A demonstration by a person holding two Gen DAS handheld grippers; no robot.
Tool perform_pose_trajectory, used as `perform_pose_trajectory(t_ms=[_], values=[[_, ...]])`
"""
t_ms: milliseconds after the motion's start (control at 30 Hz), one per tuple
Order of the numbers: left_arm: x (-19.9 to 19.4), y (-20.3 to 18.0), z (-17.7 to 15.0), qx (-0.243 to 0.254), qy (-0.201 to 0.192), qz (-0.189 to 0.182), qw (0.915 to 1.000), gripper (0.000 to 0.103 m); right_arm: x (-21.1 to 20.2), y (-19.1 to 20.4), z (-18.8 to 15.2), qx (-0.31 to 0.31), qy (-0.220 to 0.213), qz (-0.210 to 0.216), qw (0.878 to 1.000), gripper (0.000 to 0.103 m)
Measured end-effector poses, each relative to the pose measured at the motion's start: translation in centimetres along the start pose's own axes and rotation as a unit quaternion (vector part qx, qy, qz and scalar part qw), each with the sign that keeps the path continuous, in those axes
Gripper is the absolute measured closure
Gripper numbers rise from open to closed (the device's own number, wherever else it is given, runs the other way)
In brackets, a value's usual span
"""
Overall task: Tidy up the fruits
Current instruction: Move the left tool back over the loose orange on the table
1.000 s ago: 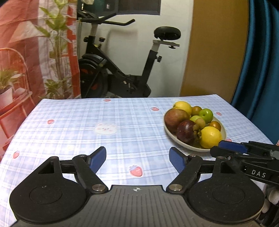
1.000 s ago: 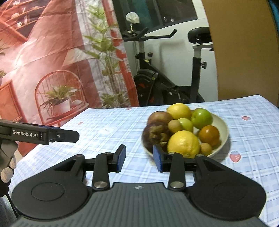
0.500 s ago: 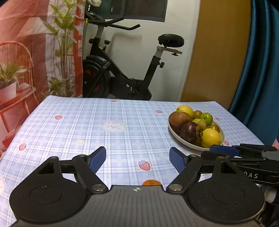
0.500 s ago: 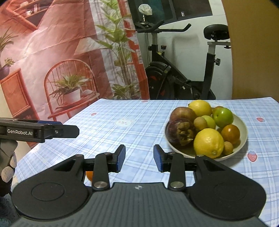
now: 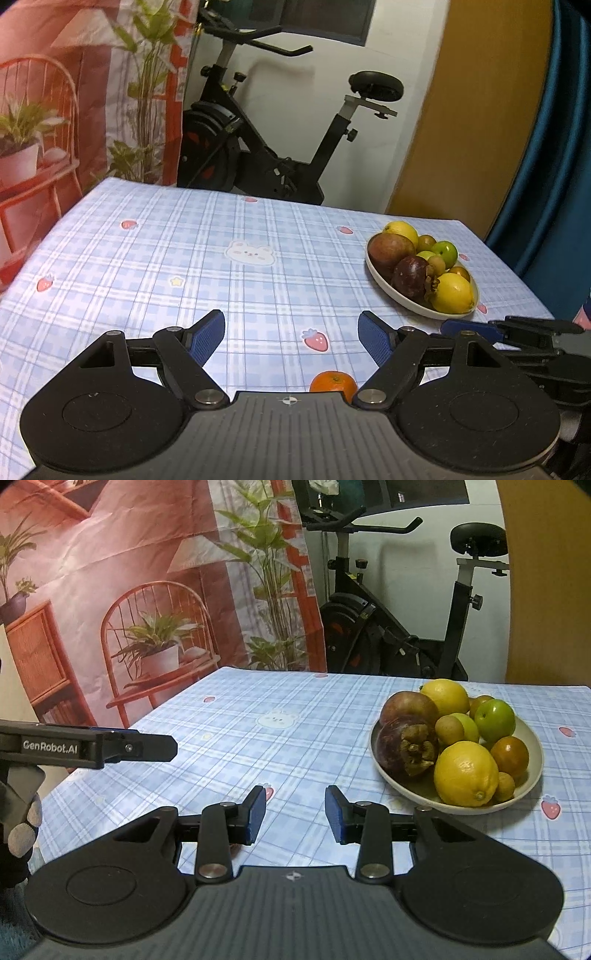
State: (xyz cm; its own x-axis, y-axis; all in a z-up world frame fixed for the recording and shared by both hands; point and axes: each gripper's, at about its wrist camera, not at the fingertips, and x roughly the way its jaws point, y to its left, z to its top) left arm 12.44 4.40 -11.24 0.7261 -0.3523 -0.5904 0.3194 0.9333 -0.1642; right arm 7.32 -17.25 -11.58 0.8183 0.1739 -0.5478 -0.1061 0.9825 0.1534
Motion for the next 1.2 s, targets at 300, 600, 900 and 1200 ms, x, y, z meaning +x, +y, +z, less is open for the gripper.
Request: perform_pose_trajectory(t_ms=[300, 600, 900, 1200], values=[[0.4, 1.1, 0.0, -0.024, 0.009, -0.008, 0.9996, 0.026, 0.8, 0.8, -0.3, -0.017, 0.018, 0.015, 1.000, 0.065], [1.3, 1.2, -0.8, -0.031, 0.025, -0.027, 0.9988, 0.031, 1.5, 1.9, -0.6, -0.051, 0.030, 0.023, 0.998, 0.065], [1.9, 1.2, -1.3, -0.035, 0.036, -0.036, 0.9981, 0.032, 0.7, -0.6, -0.6, -0.010, 0.015, -0.014, 1.000, 0.065], [2.0, 1.0, -1.4, -0.030, 0.039, -0.040, 0.9980, 0.032, 0.2, -0.9, -0.9, -0.006, 0.020, -0.010, 1.000, 0.065]])
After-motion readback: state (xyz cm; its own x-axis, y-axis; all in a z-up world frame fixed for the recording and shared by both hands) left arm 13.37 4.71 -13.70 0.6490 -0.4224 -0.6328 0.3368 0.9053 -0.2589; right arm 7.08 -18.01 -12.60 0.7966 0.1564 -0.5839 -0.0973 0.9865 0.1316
